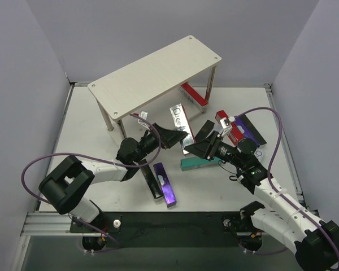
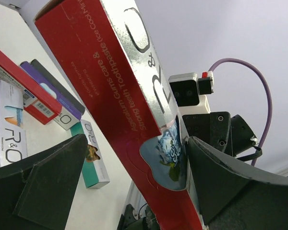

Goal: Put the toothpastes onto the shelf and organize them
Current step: Pick up the toothpaste from the center of the board.

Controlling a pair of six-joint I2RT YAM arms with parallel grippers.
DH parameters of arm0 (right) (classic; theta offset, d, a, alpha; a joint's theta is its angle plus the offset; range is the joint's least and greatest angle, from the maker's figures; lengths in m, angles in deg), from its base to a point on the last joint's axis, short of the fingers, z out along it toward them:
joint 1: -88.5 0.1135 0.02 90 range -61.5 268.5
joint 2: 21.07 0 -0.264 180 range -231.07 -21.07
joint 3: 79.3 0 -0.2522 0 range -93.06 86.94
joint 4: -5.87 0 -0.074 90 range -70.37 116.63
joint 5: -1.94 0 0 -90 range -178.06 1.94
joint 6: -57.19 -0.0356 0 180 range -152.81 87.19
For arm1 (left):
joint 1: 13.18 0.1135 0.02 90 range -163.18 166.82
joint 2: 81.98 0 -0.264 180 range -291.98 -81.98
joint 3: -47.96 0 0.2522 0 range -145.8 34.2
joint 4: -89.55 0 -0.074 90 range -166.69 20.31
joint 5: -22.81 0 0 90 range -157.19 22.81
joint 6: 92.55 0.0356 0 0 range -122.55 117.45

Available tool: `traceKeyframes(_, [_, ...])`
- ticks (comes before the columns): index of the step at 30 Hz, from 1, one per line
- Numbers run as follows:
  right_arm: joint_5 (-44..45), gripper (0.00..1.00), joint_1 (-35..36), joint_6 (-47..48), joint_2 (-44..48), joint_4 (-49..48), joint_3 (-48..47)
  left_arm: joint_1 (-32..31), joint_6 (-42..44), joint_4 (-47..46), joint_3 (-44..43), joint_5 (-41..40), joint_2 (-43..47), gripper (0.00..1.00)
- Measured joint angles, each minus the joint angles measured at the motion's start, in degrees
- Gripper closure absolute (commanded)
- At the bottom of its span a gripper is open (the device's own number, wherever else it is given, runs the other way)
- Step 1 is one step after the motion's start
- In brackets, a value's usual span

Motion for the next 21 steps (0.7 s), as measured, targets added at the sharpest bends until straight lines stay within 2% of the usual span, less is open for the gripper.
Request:
traceKeyframes(4, [-1.42, 0.82, -0.04, -1.70, -0.26, -1.31, 0.00, -0.22, -1.60, -0.94, -1.03, 0.17, -1.25, 0.03])
traceKeyframes(7, [-2.27, 0.82, -0.39, -2.71, -0.55, -2.71, 0.00, -0.42, -2.67, -1.51, -1.86, 0.15, -1.86, 0.07])
traceKeyframes(11, [-3.04, 0.82, -0.68, -3.48, -1.22, -3.80, 0.00, -1.05, -4.09, -1.60, -3.26, -0.07, -2.49, 0.21])
traceKeyframes(17, [-5.07, 0.80, -0.66, -3.61, -2.14, -4.68, 0.00, -2.51, -4.81, -1.46, -4.70, -0.74, -2.78, 0.35])
traceKeyframes(20, [-5.60, 0.76, -0.66, -3.72, -2.14, -4.96, 0.00, -2.97, -5.75, -1.97, -4.81, -1.16, -2.78, 0.46])
traceKeyframes(21, [-5.77, 0.75, -0.66, -3.69, -2.14, -4.96, 0.07, -3.19, -6.08, -2.47, -4.87, -1.11, -2.78, 0.53])
